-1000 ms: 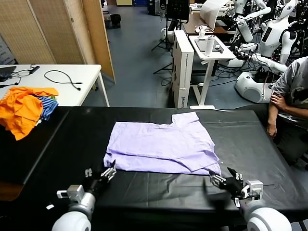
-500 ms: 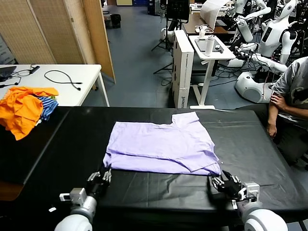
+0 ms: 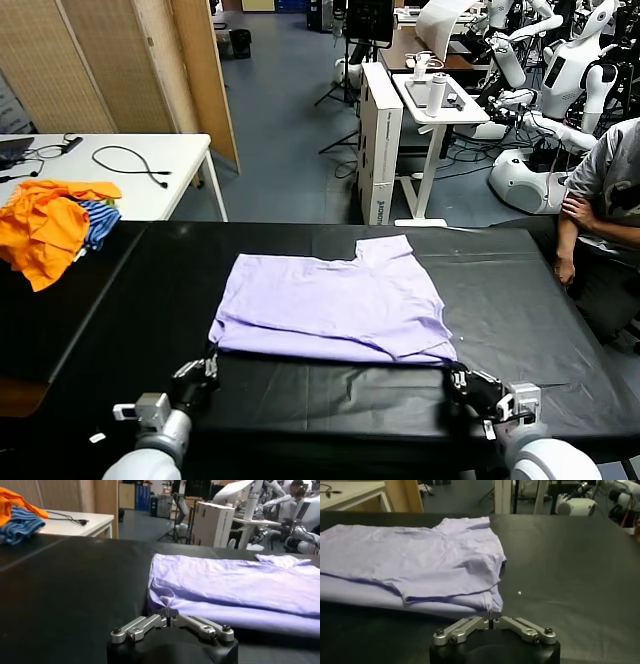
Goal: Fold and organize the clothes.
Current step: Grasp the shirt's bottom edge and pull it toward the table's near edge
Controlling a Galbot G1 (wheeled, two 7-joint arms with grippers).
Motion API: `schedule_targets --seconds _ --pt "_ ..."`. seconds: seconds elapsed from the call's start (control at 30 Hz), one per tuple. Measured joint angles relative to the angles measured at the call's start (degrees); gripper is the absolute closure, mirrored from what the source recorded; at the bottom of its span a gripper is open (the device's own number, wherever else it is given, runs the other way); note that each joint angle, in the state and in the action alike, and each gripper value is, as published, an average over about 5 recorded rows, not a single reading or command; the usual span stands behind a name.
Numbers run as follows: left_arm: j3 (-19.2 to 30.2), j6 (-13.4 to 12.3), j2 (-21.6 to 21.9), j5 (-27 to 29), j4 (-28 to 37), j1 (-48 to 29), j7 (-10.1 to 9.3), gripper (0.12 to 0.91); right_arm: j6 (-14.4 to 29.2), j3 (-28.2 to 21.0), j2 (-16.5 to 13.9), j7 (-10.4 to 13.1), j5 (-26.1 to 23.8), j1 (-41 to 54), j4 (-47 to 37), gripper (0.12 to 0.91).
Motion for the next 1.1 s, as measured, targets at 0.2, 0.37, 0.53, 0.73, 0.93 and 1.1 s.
schedule_targets --seconds 0.2,0.37,0.53,0.73,0.93,1.1 --pt "-1.6 0.1 0.6 0.1 -2.4 4.0 -0.01 0.884 -1.1 0.0 -0.7 0.3 -0.4 -3.5 3.0 0.885" --pt "-2.4 -0.2 0.3 0.7 -3.8 7.7 0.0 0.884 -1.2 -0.5 -0.7 0.2 -1.1 -5.7 4.0 0.885" --pt "-3.3 -0.5 0.1 1.0 -4.6 10.8 0.1 0.884 -1.6 -0.8 -0.9 0.3 -1.2 -7.1 4.9 0.885" --pt "-3.9 -0.2 -0.6 1.0 -5.8 13.2 -0.1 0.824 -1.8 -0.8 -0.9 0.5 -1.2 -8.8 6.6 0.707" --pt "-4.0 1.1 -1.1 1.7 -7.5 14.9 -0.41 0.469 -1.8 0.0 -0.9 0.6 -1.2 -10.8 8.9 0.311" --pt "-5.1 1.7 -1.3 2.2 -8.6 16.0 -0.46 0.187 -1.8 1.2 -0.7 0.3 0.2 -11.5 11.1 0.129"
